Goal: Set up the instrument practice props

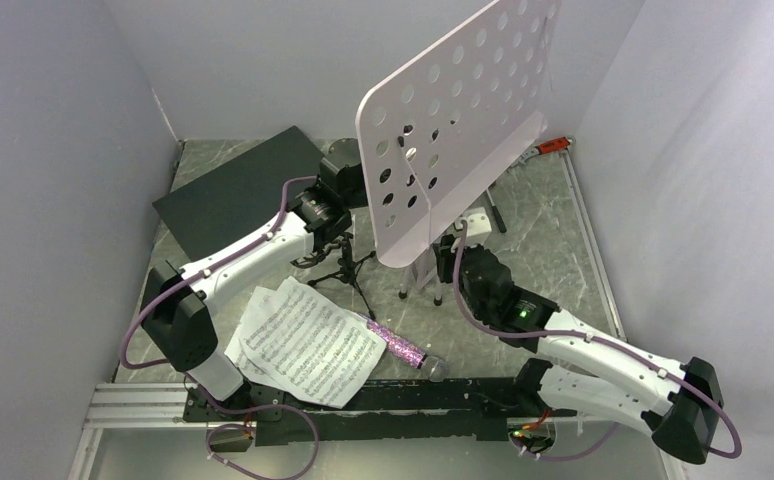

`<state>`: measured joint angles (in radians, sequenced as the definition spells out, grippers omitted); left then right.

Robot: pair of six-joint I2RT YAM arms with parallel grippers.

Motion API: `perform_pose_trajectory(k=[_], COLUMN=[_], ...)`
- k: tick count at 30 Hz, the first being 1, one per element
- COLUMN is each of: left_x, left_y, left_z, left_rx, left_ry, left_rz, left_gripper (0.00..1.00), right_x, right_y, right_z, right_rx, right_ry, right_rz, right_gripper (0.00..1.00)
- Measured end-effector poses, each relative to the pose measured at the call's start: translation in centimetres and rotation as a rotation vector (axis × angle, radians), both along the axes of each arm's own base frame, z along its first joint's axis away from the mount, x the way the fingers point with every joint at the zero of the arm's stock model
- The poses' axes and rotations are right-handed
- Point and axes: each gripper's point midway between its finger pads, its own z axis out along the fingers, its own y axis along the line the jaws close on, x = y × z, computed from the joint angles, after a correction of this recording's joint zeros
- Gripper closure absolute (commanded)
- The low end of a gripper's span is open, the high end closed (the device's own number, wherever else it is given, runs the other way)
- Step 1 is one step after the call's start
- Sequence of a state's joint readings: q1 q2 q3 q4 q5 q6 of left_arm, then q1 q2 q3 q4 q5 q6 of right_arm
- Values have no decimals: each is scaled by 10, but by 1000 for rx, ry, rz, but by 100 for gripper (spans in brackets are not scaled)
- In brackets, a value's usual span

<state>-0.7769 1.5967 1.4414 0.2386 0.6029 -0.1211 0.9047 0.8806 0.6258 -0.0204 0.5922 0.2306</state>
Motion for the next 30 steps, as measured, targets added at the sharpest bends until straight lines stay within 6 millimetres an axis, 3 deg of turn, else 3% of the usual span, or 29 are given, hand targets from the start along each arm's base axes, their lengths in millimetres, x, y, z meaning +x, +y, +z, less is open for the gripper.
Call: perform_pose_trajectory(k=[30], left_x=[-6], left_y=[-7], left_z=[5], left_rx=[-4], left_ry=[-6], left_rz=[-50], left_gripper=[97], right_x=[-5], right_y=[-7], right_z=[-1], right_rx=[36], right_ry=[-4], right_rz=[-17], right_gripper=[100])
